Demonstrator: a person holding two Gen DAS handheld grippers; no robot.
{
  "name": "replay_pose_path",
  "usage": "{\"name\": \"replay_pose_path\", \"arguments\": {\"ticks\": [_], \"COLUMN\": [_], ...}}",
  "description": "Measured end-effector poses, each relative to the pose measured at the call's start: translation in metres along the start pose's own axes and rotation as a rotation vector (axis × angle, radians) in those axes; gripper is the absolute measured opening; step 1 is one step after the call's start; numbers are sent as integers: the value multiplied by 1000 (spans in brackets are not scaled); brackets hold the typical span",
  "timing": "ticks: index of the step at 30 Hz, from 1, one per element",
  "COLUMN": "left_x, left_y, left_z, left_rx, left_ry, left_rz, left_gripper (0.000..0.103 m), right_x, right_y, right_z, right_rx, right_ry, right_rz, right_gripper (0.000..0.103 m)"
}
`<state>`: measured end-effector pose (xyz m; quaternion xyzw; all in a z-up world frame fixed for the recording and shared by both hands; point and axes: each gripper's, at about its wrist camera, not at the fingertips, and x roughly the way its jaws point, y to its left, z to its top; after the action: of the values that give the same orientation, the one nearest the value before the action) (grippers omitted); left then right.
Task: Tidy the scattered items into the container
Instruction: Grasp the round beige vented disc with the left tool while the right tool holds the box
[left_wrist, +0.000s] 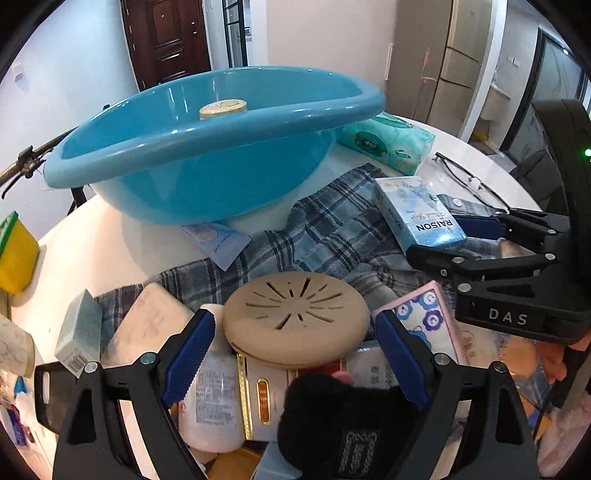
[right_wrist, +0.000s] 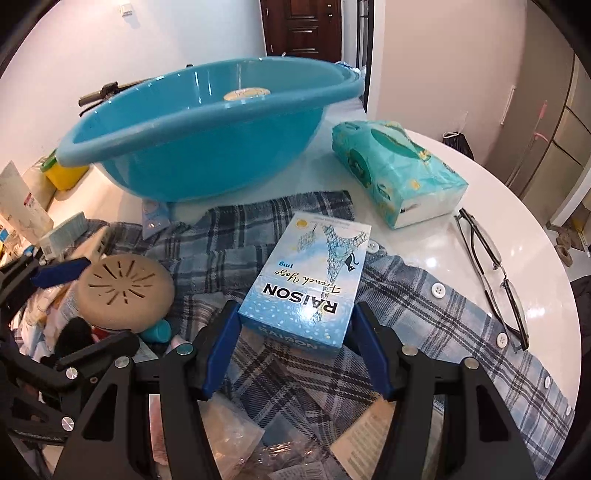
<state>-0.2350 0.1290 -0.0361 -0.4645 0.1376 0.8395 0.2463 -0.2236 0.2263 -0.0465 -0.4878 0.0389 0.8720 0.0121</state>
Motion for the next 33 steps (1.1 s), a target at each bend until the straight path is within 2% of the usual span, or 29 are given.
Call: {"name": "replay_pose_path", "arguments": {"ticks": [3, 5, 9, 10, 18, 22, 33], "left_x": [4, 7, 10, 10, 4, -2, -29], "left_y": [2, 4, 6, 7, 10, 13, 18], "left_z": [4, 6, 9, 9, 5, 2, -11], "left_rx": [-19, -25, -45, -53, -68, -88, -92], "left_ry": [8, 18, 29, 24, 7, -4, -54], "left_rz": [0, -5, -16, -23, -39, -45, -20], "left_gripper": [90, 90, 90, 87, 84, 83, 83], "right_x": [3, 5, 11, 13, 24, 24, 0], "right_y": [-4, -6, -5, -4, -10, -14, -12], "right_z": [2, 4, 7, 8, 14, 12, 4], "right_rx": [18, 29, 40, 41, 71, 81, 69], "right_ry": [3, 9, 30, 36, 54, 52, -8], "right_rz": [-8, -8, -33, -38, -25, -16, 7], "right_gripper": [61, 69, 77, 79, 79, 61, 59]}}
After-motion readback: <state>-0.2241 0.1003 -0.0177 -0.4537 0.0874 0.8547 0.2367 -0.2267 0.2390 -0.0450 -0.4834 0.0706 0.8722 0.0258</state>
